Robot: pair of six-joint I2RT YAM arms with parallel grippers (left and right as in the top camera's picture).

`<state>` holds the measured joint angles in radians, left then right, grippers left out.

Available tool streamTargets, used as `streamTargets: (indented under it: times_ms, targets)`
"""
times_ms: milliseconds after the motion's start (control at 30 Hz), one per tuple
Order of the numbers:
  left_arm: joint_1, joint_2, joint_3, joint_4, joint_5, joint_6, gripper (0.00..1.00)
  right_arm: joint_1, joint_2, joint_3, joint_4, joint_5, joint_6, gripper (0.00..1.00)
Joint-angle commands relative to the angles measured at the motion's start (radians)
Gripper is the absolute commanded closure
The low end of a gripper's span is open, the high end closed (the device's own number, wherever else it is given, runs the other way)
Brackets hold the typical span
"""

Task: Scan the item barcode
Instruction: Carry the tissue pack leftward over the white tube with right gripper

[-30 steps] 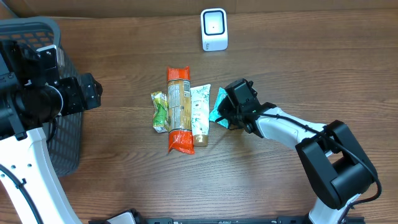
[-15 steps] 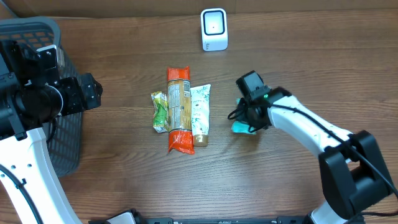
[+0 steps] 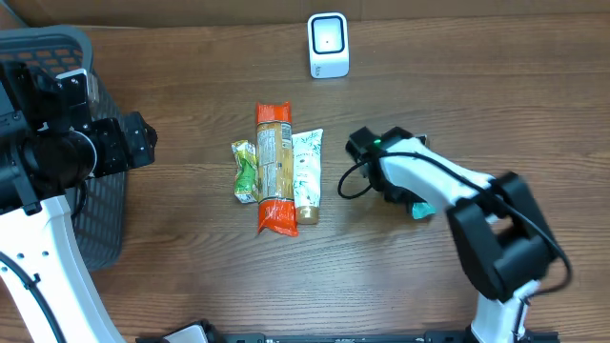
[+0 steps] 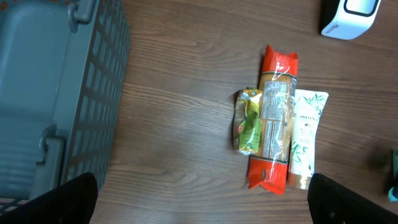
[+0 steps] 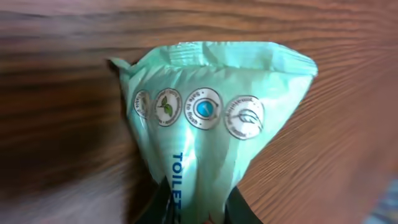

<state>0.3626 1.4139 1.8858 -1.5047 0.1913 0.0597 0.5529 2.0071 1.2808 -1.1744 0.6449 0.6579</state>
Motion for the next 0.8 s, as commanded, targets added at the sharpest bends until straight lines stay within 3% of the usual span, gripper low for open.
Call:
streamTargets:
  times_ms: [0, 100, 300, 400, 567, 767]
  targets:
    - [0.003, 0.005, 0.006, -0.002, 0.011, 0.019, 0.01, 0.019, 0.010, 0.019, 0.012, 0.028, -0.005, 0.94]
    - [0.003, 0.005, 0.006, -0.002, 0.011, 0.019, 0.00, 0.048, 0.010, 0.021, 0.042, -0.032, -0.012, 0.75]
    - [0.003, 0.005, 0.006, -0.002, 0.012, 0.019, 0.00, 0.137, 0.010, 0.023, 0.105, -0.146, -0.130, 0.60]
    - [0.003, 0.005, 0.006, -0.002, 0.011, 0.019, 0.00, 0.188, 0.010, 0.023, 0.115, -0.150, -0.136, 0.49]
    - [0.003, 0.005, 0.006, -0.002, 0.011, 0.019, 0.00, 0.239, 0.010, 0.023, 0.127, -0.150, -0.135, 0.41]
    - [0.003, 0.005, 0.006, -0.002, 0.011, 0.019, 0.00, 0.222, 0.009, 0.038, 0.142, -0.202, -0.131, 0.14]
